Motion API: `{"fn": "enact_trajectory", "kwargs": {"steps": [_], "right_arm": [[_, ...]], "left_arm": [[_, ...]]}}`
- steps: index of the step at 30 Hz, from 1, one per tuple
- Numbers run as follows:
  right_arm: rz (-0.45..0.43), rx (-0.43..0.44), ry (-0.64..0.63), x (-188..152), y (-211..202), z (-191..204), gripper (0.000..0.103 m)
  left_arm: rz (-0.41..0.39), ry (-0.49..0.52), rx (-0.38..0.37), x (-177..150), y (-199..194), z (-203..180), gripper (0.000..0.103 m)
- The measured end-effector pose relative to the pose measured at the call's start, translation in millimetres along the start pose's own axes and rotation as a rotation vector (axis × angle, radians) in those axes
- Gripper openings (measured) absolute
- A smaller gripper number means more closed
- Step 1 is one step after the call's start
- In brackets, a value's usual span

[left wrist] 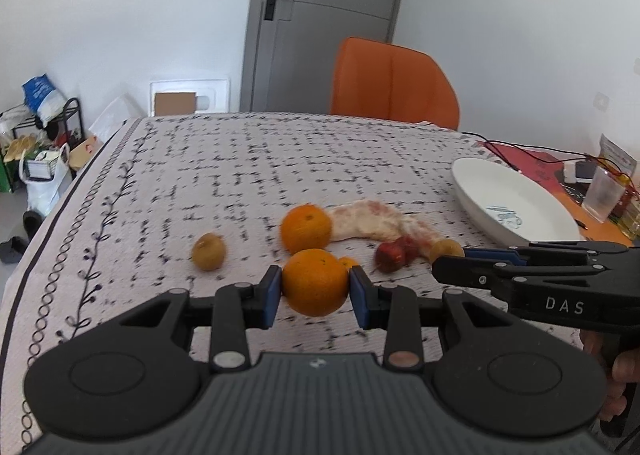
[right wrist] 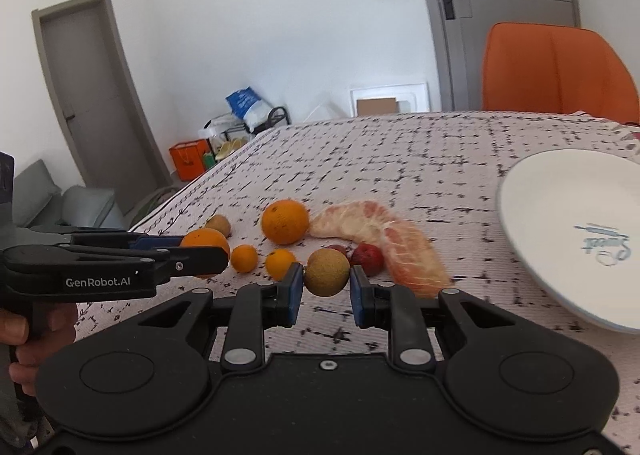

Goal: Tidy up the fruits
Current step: 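Carry the orange and brown fruit in both tools over the white plate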

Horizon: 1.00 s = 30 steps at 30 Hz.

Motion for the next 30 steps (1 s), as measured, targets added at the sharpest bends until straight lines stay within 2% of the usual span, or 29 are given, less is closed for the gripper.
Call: {"fn": "enact_trajectory", "kwargs": {"steps": [30], "right_arm": [[-0.143,-0.114,0.088,0,-62,-68,0.023]], "left_arm": [[-0.052,0.170,-0.127,43,27,-89,0.035]]}}
Point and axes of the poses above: each gripper's, at about its wrist camera, not at the fingertips, and y roughly the way its jaws point, z to its left, x to its top, the point moved 3 cm from there along y, roughly the way its jaws point, and after that the axes turned 4 degrees about -z, right-handed, at the moved point
